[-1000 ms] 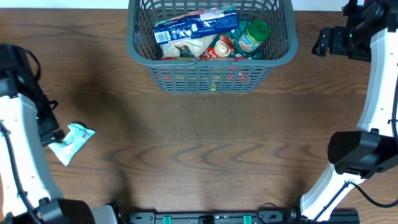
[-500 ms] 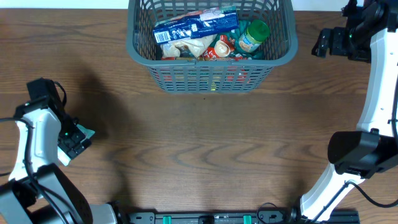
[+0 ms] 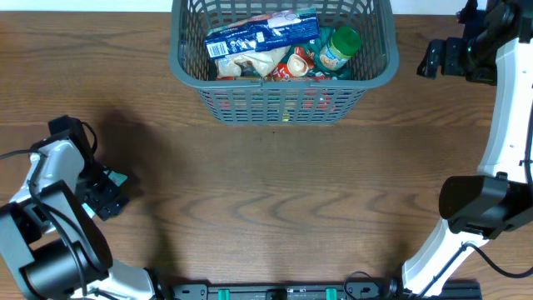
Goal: Pack container
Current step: 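Move the left gripper to the mint-green wipes packet and grasp it, then lift the wipes packet and lower it into the basket with left gripper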
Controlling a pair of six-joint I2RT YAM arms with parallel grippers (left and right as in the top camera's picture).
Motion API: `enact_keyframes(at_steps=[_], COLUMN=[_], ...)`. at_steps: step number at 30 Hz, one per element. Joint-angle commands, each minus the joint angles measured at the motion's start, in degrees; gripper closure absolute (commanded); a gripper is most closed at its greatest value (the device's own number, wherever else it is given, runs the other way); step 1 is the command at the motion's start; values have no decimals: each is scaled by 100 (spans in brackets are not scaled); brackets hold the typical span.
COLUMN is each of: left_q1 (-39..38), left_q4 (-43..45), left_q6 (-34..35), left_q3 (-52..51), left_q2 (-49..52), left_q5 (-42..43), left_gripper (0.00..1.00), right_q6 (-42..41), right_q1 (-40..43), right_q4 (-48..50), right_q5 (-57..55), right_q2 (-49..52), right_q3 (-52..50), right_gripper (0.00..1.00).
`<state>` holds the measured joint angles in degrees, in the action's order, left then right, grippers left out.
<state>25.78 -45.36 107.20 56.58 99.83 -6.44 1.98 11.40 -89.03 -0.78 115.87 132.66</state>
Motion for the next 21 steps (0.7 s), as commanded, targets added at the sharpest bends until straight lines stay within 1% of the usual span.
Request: enact_keyframes(at_steps=[1, 2, 4, 5, 8, 11, 12, 15, 17, 21], left_q1=[31, 31, 31, 31, 31, 31, 31, 31, 31, 22], left_q4=[-42, -61, -109, -118, -170, -166, -168, -164, -142, 160], left_q6=[87, 85, 55, 44, -26, -345, -452, -909, -1394, -3224], left_q3=[-76, -76, -79, -79, -79, -74, -74, -46, 76, 540], left_q2=[227, 273, 306, 304, 304, 286, 267, 129, -26, -452], left_q5=[-109, -107, -107, -107, -107, -105, -105, -107, -122, -96], left_gripper=[8, 11, 27, 33, 56, 76, 79, 81, 94, 94], right_q6=[92, 92, 90, 90, 92, 92, 92, 90, 92, 92], right_q1=[9, 9, 9, 11, 11, 9, 9, 9, 9, 9], right_q4=[-50, -57, -70, -72, -76, -79, -83, -127, -153, -160], right_q5=[59, 59, 59, 59, 59, 59, 61, 61, 59, 59], right_q2=[44, 44, 44, 44, 44, 44, 44, 44, 44, 44], right_q3=[-13, -13, -13, -13, -13, -13, -13, -13, -13, -13], right_gripper=[1, 1, 1, 1, 1, 1, 1, 1, 1, 1])
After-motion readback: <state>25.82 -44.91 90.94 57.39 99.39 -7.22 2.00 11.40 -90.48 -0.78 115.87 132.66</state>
